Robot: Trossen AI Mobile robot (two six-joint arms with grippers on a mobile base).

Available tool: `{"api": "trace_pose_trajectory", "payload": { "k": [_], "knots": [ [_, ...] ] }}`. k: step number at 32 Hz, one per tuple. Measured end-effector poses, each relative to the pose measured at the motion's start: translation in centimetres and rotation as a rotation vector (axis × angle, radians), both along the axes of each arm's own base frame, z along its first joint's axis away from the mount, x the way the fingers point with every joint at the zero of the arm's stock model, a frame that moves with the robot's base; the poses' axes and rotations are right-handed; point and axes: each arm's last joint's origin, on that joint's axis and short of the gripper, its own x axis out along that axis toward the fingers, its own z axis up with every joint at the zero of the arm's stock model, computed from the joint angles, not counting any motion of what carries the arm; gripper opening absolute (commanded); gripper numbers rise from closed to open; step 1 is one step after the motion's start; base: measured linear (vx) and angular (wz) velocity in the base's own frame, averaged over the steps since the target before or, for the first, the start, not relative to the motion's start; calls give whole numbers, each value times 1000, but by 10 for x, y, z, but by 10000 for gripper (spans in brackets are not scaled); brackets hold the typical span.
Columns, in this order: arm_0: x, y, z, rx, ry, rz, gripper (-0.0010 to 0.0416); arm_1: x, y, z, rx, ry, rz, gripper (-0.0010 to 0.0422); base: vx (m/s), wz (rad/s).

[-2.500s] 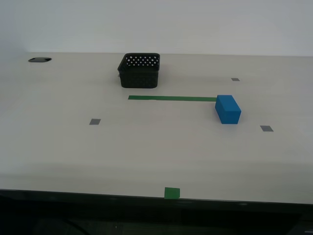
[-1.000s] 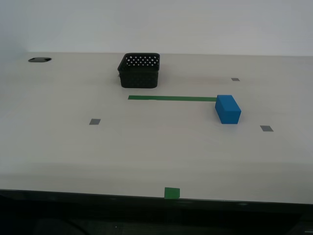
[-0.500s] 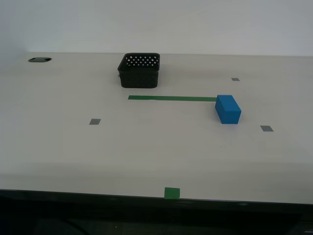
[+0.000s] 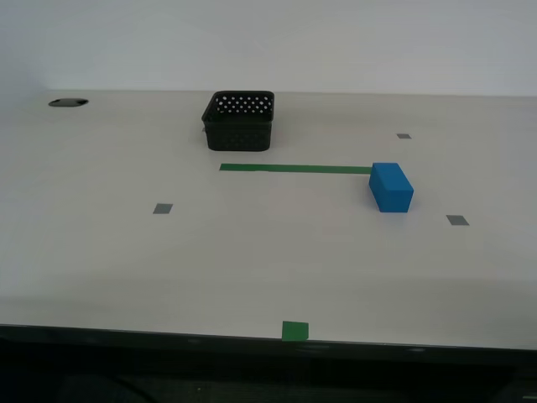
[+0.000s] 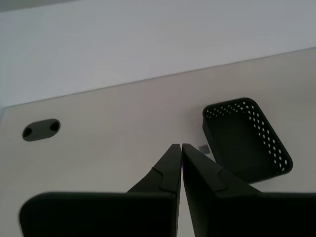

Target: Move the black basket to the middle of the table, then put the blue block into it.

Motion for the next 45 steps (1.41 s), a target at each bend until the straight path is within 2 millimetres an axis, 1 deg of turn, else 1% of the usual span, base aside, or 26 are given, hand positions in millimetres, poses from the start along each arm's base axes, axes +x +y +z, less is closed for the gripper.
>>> {"api": "trace_pose_trajectory", "payload": {
  "k": [4,5,7,8,10,13,14,17,20,21,23,27,32,35,36,37,38,39,40,42,43,44,45],
  "knots": [
    [18,1,-12,7,114,19,0,21,-14,-5,6,37,-33,0,0,0],
    [25,1,-20,16,157,39,0,28,-18,-8,8,48,-43,0,0,0],
    [34,3,-27,36,191,74,1,36,-24,-14,12,80,-55,0,0,0],
    [42,3,-35,49,221,89,0,43,-28,-18,15,101,-64,0,0,0],
    [52,3,-45,54,263,91,0,56,-35,-33,25,163,-76,0,0,0],
    [62,3,-54,56,298,90,0,77,-44,-54,37,226,-89,0,0,0],
    [64,3,-56,56,306,90,0,80,-46,-59,41,235,-93,0,0,0],
    [72,4,-64,55,333,91,0,101,-56,-77,49,270,-107,0,0,0],
    [79,4,-72,52,358,92,0,115,-64,-89,55,289,-118,0,0,0],
    [81,3,-74,52,366,91,0,117,-65,-92,57,297,-120,0,0,0],
    [90,2,-86,55,408,86,0,123,-70,-98,62,325,-127,0,0,0],
    [108,1,-115,61,518,80,0,133,-82,-108,83,404,-150,0,0,0],
    [122,1,-139,62,589,80,0,142,-98,-121,96,427,-181,0,0,0],
    [131,0,-159,66,658,77,0,144,-109,-129,94,428,-187,1,0,0],
    [133,0,-162,65,664,77,0,146,-110,-130,90,421,-189,3,0,0],
    [136,0,-166,66,673,77,0,148,-113,-136,79,429,-181,10,0,0],
    [136,0,-172,67,704,77,0,148,-114,-144,75,455,-172,26,0,0],
    [136,0,-174,67,711,77,0,150,-115,-148,73,459,-169,35,0,0],
    [137,1,-175,67,710,77,1,150,-115,-157,66,488,-154,62,0,0],
    [136,1,-172,66,701,78,0,152,-115,-166,68,513,-127,107,0,0],
    [136,1,-171,66,698,78,0,152,-116,-168,76,515,-119,121,0,0],
    [136,1,-170,65,696,79,0,154,-116,-171,94,507,-102,152,0,0],
    [135,0,-170,65,695,79,0,154,-116,-173,97,512,-101,164,0,0]
  ]
}}
